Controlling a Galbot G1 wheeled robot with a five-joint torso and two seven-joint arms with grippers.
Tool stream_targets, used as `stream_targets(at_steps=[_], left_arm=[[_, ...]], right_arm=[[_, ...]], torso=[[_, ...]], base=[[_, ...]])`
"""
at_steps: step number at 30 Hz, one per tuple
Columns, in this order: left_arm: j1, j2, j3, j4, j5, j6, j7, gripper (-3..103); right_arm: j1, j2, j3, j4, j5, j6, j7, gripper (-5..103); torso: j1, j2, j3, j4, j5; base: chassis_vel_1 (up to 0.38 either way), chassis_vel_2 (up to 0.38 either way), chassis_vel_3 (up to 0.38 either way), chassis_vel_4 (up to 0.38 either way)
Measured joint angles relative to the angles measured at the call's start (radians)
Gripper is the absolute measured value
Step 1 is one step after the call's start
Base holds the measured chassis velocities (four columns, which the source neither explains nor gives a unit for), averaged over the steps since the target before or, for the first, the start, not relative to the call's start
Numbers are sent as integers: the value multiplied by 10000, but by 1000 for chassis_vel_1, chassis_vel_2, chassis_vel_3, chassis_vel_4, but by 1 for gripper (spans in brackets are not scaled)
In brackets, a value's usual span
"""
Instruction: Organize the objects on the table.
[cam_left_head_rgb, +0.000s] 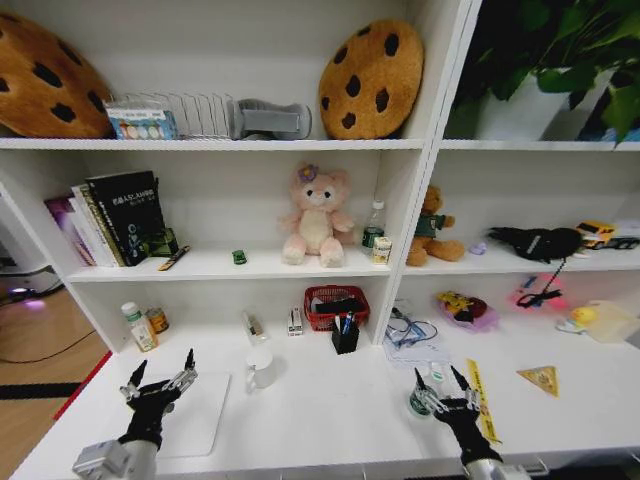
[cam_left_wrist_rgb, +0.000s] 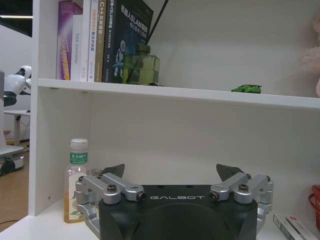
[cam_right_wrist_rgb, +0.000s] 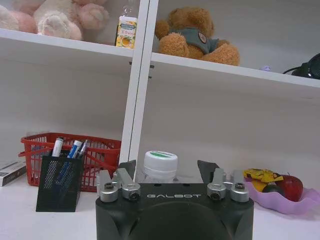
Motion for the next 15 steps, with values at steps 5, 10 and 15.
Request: stream_targets(at_steps=[5, 10, 15], left_arm=[[0, 0, 0, 0, 0, 0, 0, 100], [0, 0, 0, 0, 0, 0, 0, 100], [0, 0, 0, 0, 0, 0, -1, 100]], right_arm=[[16, 6, -46, -47, -12, -1, 12, 58], [-4, 65, -92, -31, -63, 1, 22, 37], [-83, 62, -93, 24, -75, 2, 38, 30]], torso=[[0, 0, 0, 1, 0], [0, 0, 0, 0, 0], [0, 0, 0, 0, -1]], base=[[0, 0, 0, 0], [0, 0, 0, 0], [0, 0, 0, 0]])
